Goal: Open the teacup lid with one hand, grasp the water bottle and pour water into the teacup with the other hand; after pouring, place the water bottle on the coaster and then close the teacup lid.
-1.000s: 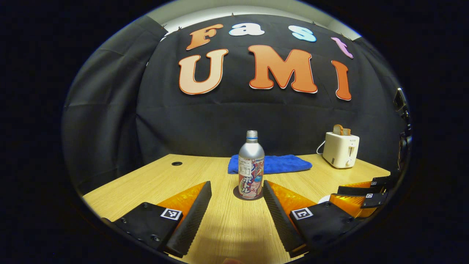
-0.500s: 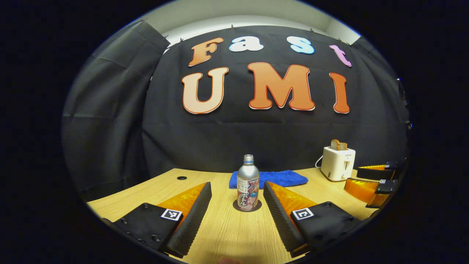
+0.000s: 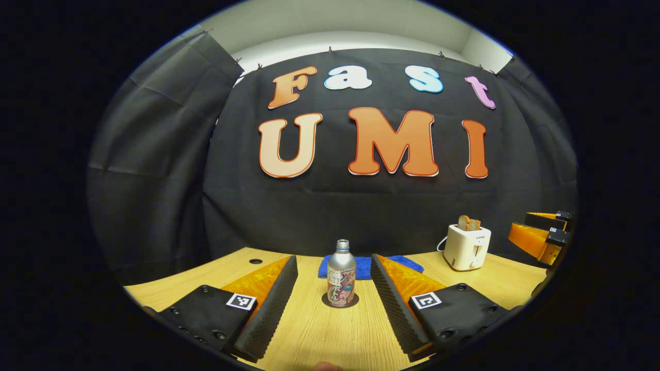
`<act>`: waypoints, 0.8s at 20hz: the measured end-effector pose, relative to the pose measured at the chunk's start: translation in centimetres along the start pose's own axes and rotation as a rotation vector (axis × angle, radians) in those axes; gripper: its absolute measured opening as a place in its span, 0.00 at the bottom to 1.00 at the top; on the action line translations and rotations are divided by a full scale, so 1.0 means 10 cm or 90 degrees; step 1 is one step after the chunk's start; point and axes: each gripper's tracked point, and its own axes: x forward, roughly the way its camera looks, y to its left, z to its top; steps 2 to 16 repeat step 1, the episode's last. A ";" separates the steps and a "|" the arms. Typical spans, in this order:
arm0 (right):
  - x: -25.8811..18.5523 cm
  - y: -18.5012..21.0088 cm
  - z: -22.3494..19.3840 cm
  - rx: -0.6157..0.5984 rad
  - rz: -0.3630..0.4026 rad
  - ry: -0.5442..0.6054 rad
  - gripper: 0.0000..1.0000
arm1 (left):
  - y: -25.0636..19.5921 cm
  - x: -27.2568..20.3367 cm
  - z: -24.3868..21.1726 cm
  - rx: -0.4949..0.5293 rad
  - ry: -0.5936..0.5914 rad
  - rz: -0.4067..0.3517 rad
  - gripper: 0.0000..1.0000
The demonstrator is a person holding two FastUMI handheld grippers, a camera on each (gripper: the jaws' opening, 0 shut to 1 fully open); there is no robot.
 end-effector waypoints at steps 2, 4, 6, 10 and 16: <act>-0.02 -0.02 0.04 0.001 -0.004 -0.006 0.85 | 0.03 -0.04 0.08 0.003 -0.012 0.010 0.99; -0.02 -0.02 0.04 0.001 -0.004 -0.006 0.85 | 0.03 -0.04 0.08 0.003 -0.012 0.010 0.99; -0.02 -0.02 0.04 0.001 -0.004 -0.006 0.85 | 0.03 -0.04 0.08 0.003 -0.012 0.010 0.99; -0.02 -0.02 0.04 0.001 -0.004 -0.006 0.85 | 0.03 -0.04 0.08 0.003 -0.012 0.010 0.99; -0.02 -0.02 0.04 0.001 -0.004 -0.006 0.85 | 0.03 -0.04 0.08 0.003 -0.012 0.010 0.99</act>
